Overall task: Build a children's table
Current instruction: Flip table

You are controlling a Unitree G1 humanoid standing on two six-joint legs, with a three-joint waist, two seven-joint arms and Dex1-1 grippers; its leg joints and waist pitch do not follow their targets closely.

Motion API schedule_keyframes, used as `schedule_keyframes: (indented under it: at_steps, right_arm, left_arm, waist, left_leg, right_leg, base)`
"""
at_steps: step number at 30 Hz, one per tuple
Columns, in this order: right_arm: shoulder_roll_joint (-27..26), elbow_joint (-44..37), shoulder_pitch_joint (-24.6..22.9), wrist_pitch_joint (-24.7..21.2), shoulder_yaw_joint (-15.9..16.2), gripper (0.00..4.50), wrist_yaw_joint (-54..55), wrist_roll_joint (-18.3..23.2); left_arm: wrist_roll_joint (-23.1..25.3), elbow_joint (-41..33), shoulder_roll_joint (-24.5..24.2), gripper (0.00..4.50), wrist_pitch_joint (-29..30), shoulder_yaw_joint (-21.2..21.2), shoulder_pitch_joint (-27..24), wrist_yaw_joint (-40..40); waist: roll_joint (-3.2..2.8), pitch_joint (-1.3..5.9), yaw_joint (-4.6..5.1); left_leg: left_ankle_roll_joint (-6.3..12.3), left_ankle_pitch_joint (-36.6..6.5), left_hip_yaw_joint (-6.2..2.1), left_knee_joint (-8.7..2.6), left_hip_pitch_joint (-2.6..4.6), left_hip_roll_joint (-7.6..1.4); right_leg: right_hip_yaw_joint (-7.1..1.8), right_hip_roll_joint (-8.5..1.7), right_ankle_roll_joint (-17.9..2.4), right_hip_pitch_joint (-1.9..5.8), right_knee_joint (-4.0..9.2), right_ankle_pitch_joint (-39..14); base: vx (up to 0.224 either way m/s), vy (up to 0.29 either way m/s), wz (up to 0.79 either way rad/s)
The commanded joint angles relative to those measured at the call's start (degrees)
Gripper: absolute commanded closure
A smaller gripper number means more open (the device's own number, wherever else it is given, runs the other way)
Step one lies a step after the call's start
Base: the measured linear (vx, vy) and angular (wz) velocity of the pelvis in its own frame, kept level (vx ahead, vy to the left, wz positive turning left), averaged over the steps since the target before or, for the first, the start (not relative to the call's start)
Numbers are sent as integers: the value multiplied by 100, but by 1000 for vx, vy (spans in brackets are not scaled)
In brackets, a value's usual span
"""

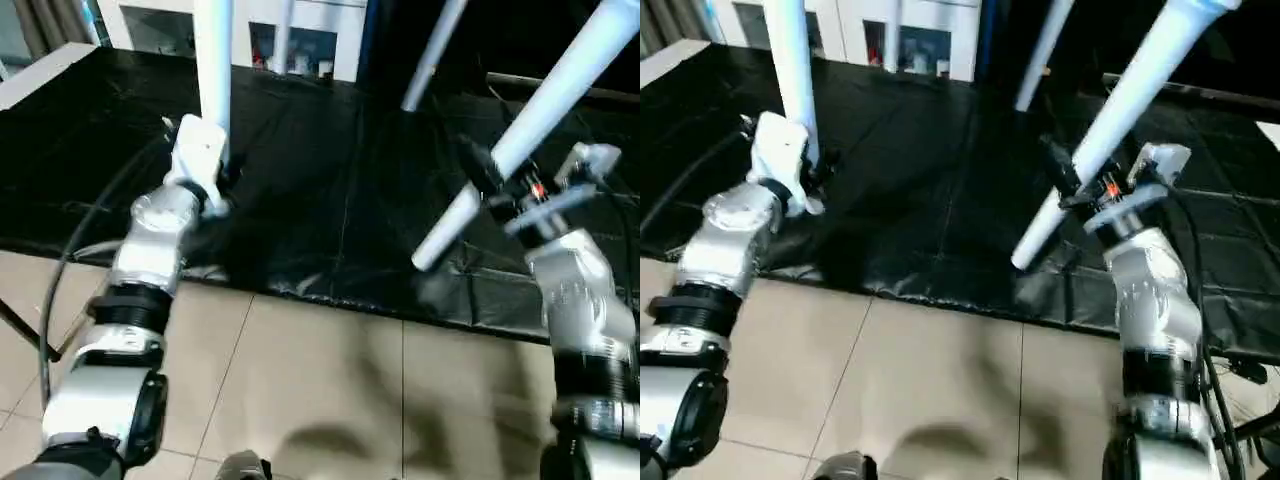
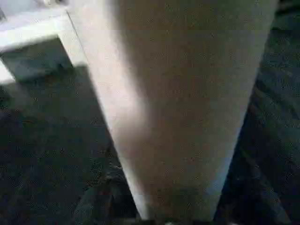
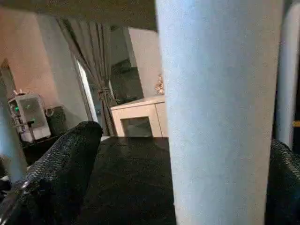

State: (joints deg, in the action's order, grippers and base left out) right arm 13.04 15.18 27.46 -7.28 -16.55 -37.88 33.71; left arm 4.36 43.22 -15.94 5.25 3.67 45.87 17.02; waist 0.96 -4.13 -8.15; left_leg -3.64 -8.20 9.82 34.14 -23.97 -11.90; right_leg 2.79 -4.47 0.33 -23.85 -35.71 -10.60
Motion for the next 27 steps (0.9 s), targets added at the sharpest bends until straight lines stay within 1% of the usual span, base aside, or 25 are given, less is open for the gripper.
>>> schedule_keyframes:
  at_steps: [1, 4, 5, 7, 8, 9, 10, 11, 12, 13, 14, 15, 16, 17, 18, 19, 20, 21, 22, 23, 24, 25, 26, 27]
  right_arm:
    - [-242, -378, 101, -193, 851, 0, -257, -58]
    - [-242, -378, 101, -193, 851, 0, -257, -58]
    - [-242, -378, 101, -193, 851, 0, -257, -58]
    - [-242, -378, 101, -193, 851, 0, -257, -58]
    - [-264, -429, 34, -209, 910, 0, -250, -103]
    - [-280, -310, 33, -122, 944, 0, -197, -241]
    - [-302, 359, 163, 325, 989, 0, 143, -836]
    - [-302, 425, 180, 368, 989, 0, 179, -890]
    - [-295, 871, 309, 662, 952, 0, 428, -1205]
    - [-289, 1112, 385, 818, 911, 0, 584, -1369]
    - [-259, 1427, 500, 1001, 861, 0, 813, -1567]
    - [-259, 1427, 500, 1001, 861, 0, 813, -1567]
    - [-238, 1585, 550, 1098, 841, 0, 924, -1676]
    - [-224, 1677, 578, 1154, 834, 0, 989, -1746]
    - [-224, 1677, 578, 1154, 834, 0, 989, -1746]
    - [-205, 1765, 587, 1236, 855, 0, 1063, -1820]
    - [-200, 1987, 616, 1454, 861, 0, 1165, -1939]
    - [-197, 2190, 648, 1658, 857, 0, 1286, -2048]
    - [-197, 2190, 648, 1658, 857, 0, 1286, -2048]
    - [-235, 2405, 708, 1882, 787, 0, 1339, -2094]
    - [-272, 2517, 729, 2041, 719, 0, 1324, -2083]
    - [-281, 2526, 727, 2070, 702, 0, 1307, -2070]
    - [-301, 2542, 719, 2131, 667, 0, 1264, -2037]
    - [-311, 2512, 668, 2179, 656, 0, 1228, -2021]
  left_arm:
    - [410, 31, 377, 300, -204, -782, 72, 244]
    - [410, 31, 377, 300, -204, -782, 72, 244]
    - [410, 31, 377, 300, -204, -782, 72, 244]
    - [410, 31, 377, 300, -204, -782, 72, 244]
    - [413, 103, 390, 300, -221, -774, 78, 215]
    - [433, 155, 389, 300, -194, -758, 60, 133]
    - [493, 203, 358, 300, -40, -674, -51, -195]
    - [497, 200, 355, 300, -25, -666, -62, -223]
    - [525, 126, 324, 300, 80, -614, -157, -401]
    - [541, 66, 301, 300, 122, -584, -222, -504]
    - [529, -42, 277, 300, 173, -530, -332, -592]
    - [529, -42, 277, 300, 173, -530, -332, -592]
    - [510, -76, 267, 300, 161, -486, -410, -635]
    - [495, -85, 264, 300, 148, -457, -454, -660]
    - [495, -85, 264, 300, 148, -457, -454, -660]
    - [457, -79, 261, 265, 118, -430, -499, -685]
    - [408, -175, 260, 244, 106, -382, -613, -769]
    - [367, -310, 259, 230, 106, -342, -731, -837]
    - [367, -310, 259, 225, 106, -342, -731, -837]
    - [323, -469, 254, 225, 88, -325, -847, -895]
    - [280, -595, 247, 202, 15, -313, -942, -915]
    - [268, -622, 245, 202, -14, -310, -963, -913]
    - [243, -673, 241, 192, -81, -305, -1007, -907]
    - [196, -727, 246, 186, -199, -260, -1059, -924]
  waist:
    - [-37, 454, 75]
    - [-41, 439, 94]
    - [-41, 432, 114]
    - [-35, 428, 119]
    - [-39, 428, 119]
    - [-35, 426, 120]
    - [-63, 432, 126]
    - [-56, 410, 153]
    - [-68, 410, 187]
    - [-49, 374, 253]
    - [-36, 352, 277]
    - [-36, 352, 277]
    - [-48, 333, 302]
    - [-12, 365, 308]
    - [-27, 370, 304]
    - [-23, 367, 317]
    - [-25, 364, 320]
    - [-3, 371, 332]
    - [3, 378, 361]
    - [22, 384, 354]
    - [13, 392, 351]
    - [10, 393, 360]
    - [11, 398, 351]
    - [35, 412, 358]
  left_leg:
    - [77, -1280, -5, -407, 243, -94]
    - [-1, -1443, -16, -436, 235, -101]
    - [-38, -1531, -18, -440, 247, -108]
    - [-35, -1522, -16, -441, 240, -103]
    - [-28, -1499, -13, -436, 241, -103]
    - [-26, -1485, -13, -436, 237, -103]
    - [-62, -1457, -21, -434, 225, -107]
    - [-123, -1521, -26, -452, 212, -102]
    - [-248, -1767, -26, -466, 250, -101]
    - [-282, -2032, -24, -484, 258, -82]
    - [-326, -2283, -36, -496, 289, -97]
    - [-326, -2283, -36, -496, 289, -97]
    - [-336, -2548, -42, -511, 321, -80]
    - [-300, -2509, -47, -520, 345, -93]
    - [-295, -2432, -54, -529, 332, -98]
    - [-277, -2356, -52, -539, 313, -107]
    - [-269, -2368, -47, -538, 321, -106]
    - [-262, -2345, -52, -540, 307, -113]
    - [-248, -2278, -54, -542, 267, -110]
    - [-194, -2208, -28, -522, 290, -99]
    - [-182, -2195, -32, -519, 291, -119]
    - [-134, -2063, -29, -519, 256, -110]
    - [-101, -2000, -18, -510, 261, -109]
    - [-45, -1850, -6, -496, 258, -101]
  right_leg:
    - [-166, -290, -1075, 256, 399, -559]
    - [-163, -296, -1060, 259, 412, -721]
    - [-167, -296, -1063, 245, 423, -745]
    - [-171, -298, -1069, 250, 421, -708]
    - [-173, -300, -1075, 247, 419, -668]
    - [-173, -296, -1071, 249, 416, -647]
    - [-171, -295, -1061, 244, 399, -574]
    - [-161, -294, -1062, 233, 403, -658]
    - [-157, -312, -1059, 218, 428, -988]
    - [-166, -301, -1015, 220, 489, -1371]
    - [-169, -318, -977, 191, 520, -1701]
    - [-169, -318, -977, 191, 520, -1701]
    - [-160, -311, -892, 182, 582, -2128]
    - [-174, -316, -858, 200, 603, -2064]
    - [-173, -313, -863, 212, 592, -1960]
    - [-175, -300, -878, 209, 576, -1776]
    - [-174, -294, -886, 201, 582, -1742]
    - [-173, -298, -911, 212, 561, -1651]
    - [-168, -306, -911, 238, 546, -1605]
    - [-180, -295, -893, 217, 559, -1587]
    - [-190, -327, -948, 216, 538, -1536]
    - [-185, -321, -971, 246, 533, -1445]
    - [-189, -309, -983, 238, 531, -1353]
    - [-191, -293, -998, 252, 510, -1171]
  base:
    - [0, 0, 0]
    - [0, 0, 0]
    - [0, 0, 0]
    - [0, 0, 0]
    - [0, 0, 0]
    - [0, 0, 0]
    - [0, 0, 0]
    - [0, 0, 0]
    - [0, 0, 0]
    - [0, 0, 0]
    - [0, 0, 0]
    - [0, 0, 0]
    - [0, 0, 0]
    - [0, 0, 0]
    - [0, 0, 0]
    - [0, 0, 0]
    - [0, 0, 0]
    - [0, 0, 0]
    - [0, 0, 0]
    - [0, 0, 0]
    - [0, 0, 0]
    - [0, 0, 0]
    - [0, 0, 0]
    - [0, 0, 0]
